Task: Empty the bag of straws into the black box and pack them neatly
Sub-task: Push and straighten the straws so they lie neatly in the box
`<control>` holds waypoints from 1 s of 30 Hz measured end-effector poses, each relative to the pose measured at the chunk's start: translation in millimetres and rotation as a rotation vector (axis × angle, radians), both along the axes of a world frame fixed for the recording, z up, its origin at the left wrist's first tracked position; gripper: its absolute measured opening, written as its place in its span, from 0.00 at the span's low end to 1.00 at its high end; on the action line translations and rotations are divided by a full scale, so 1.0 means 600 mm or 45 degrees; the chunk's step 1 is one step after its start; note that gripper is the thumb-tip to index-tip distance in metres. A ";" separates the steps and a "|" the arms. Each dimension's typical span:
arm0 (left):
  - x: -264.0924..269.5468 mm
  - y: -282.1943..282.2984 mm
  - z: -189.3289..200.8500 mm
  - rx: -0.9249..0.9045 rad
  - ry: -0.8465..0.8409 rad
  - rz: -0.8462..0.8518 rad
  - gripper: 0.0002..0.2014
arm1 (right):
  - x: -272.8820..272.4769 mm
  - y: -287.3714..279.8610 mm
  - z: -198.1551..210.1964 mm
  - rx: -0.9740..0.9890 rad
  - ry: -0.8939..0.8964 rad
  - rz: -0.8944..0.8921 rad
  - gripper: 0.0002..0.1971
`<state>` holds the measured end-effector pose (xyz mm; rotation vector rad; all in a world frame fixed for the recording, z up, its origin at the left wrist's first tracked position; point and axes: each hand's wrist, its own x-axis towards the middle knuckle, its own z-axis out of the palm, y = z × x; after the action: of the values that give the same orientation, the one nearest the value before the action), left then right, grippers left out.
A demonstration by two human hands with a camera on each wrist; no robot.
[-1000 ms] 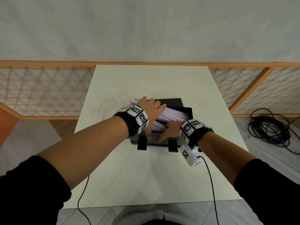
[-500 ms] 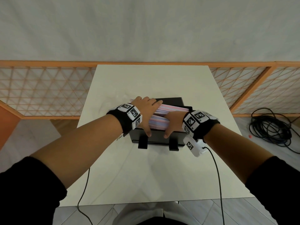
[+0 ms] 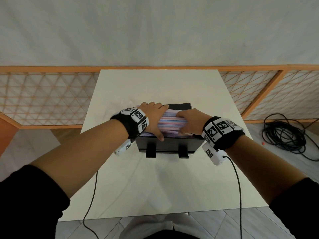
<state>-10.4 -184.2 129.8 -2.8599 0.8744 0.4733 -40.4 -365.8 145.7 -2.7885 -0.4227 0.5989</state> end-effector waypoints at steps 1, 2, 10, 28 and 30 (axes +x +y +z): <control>0.000 0.000 0.001 -0.014 0.007 0.004 0.63 | -0.001 -0.004 -0.001 0.041 -0.005 -0.020 0.24; 0.001 0.001 0.002 -0.025 0.015 0.007 0.62 | -0.002 -0.007 -0.001 0.077 -0.012 -0.038 0.24; 0.003 0.002 -0.002 0.008 -0.019 -0.050 0.55 | 0.000 -0.029 -0.018 0.212 -0.141 -0.068 0.21; -0.007 -0.021 -0.007 0.367 -0.160 -0.128 0.66 | -0.019 -0.048 -0.044 0.364 -0.178 -0.403 0.23; -0.008 -0.031 -0.007 0.417 -0.207 -0.152 0.68 | -0.012 -0.045 -0.036 0.628 -0.126 -0.664 0.20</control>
<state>-15.4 -203.0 125.4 -2.4933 0.8445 0.3297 -47.6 -392.6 124.2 -2.3123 0.1338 0.1981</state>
